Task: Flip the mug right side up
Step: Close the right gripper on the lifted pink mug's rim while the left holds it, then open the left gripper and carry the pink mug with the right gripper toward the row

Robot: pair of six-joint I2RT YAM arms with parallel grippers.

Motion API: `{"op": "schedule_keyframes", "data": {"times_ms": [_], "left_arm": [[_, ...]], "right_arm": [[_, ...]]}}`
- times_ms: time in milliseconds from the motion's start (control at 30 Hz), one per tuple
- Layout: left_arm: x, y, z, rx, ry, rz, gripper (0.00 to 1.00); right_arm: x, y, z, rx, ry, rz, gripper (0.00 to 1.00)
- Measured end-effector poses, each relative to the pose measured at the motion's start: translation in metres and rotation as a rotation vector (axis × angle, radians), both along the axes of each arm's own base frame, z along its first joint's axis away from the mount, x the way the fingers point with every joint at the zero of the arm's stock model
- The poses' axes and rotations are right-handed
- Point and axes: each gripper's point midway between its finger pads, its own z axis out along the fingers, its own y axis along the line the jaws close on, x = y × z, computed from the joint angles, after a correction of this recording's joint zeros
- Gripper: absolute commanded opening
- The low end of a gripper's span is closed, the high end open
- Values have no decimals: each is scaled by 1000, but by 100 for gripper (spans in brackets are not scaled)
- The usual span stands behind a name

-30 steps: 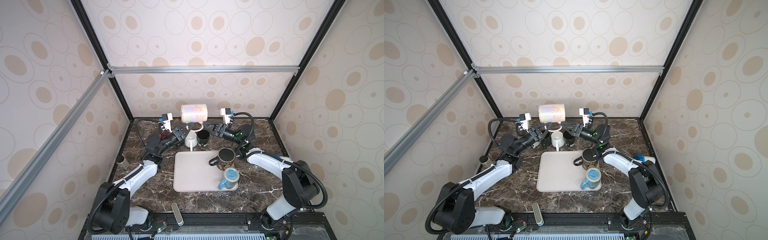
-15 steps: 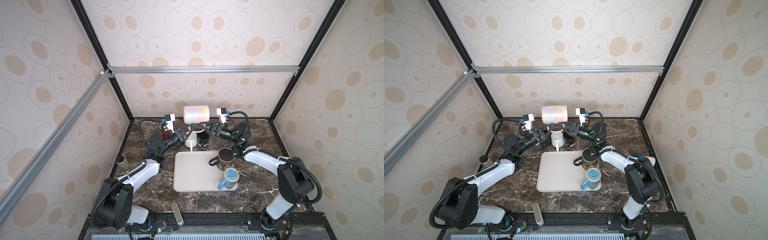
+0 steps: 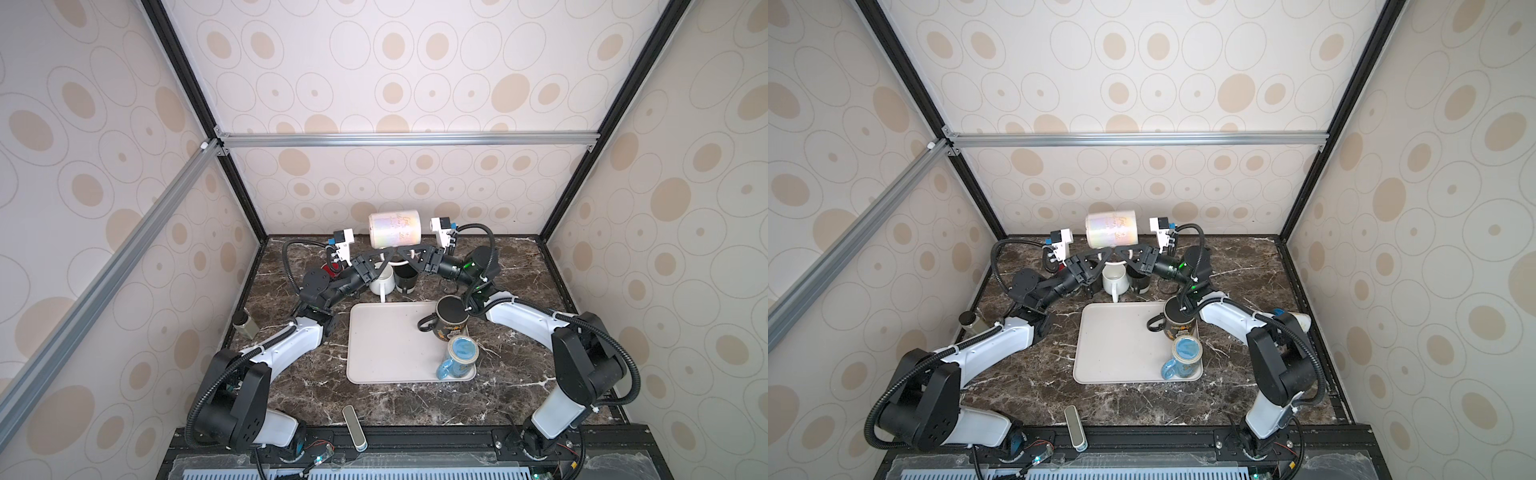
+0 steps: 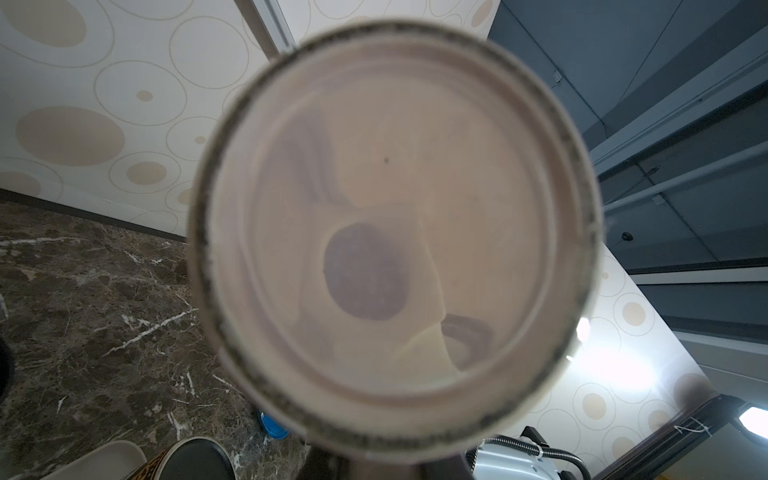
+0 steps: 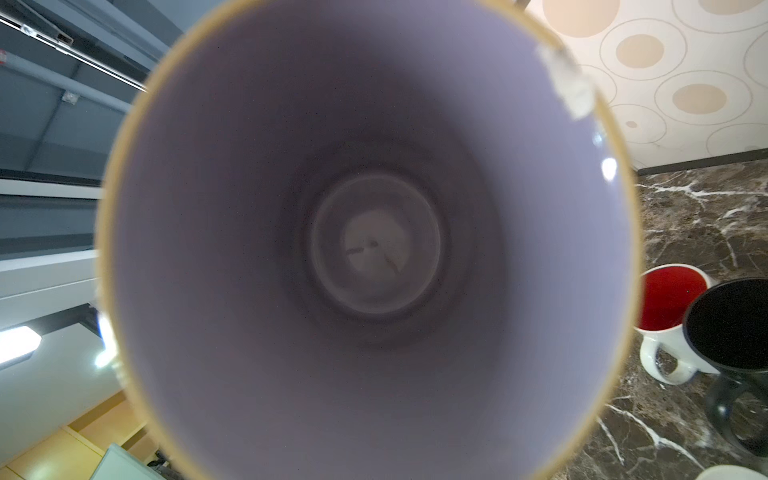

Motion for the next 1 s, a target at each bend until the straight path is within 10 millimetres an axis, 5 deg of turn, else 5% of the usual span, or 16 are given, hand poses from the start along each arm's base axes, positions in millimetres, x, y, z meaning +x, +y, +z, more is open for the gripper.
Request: {"op": "schedule_keyframes", "data": {"times_ms": [67, 100, 167, 200, 467, 600, 733, 1000], "left_arm": [[0, 0, 0, 0, 1, 1, 1], [0, 0, -1, 2, 2, 2, 23], [0, 0, -1, 14, -6, 8, 86], [-1, -1, -1, 24, -18, 11, 100], [-2, 12, -15, 184, -15, 134, 100], [-2, 34, -45, 231, 38, 202, 100], [6, 50, -78, 284, 131, 236, 100], [1, 53, -93, 409, 117, 235, 97]], "right_arm": [[0, 0, 0, 0, 0, 0, 0], [0, 0, 0, 0, 1, 0, 0], [1, 0, -1, -4, 9, 0, 0], [2, 0, -3, -8, 21, -5, 0], [11, 2, -33, -87, 147, -30, 0], [11, 0, -42, -135, 187, -50, 0], [9, -9, -50, -214, 209, -95, 0], [18, -42, -65, -515, 191, -313, 0]]}}
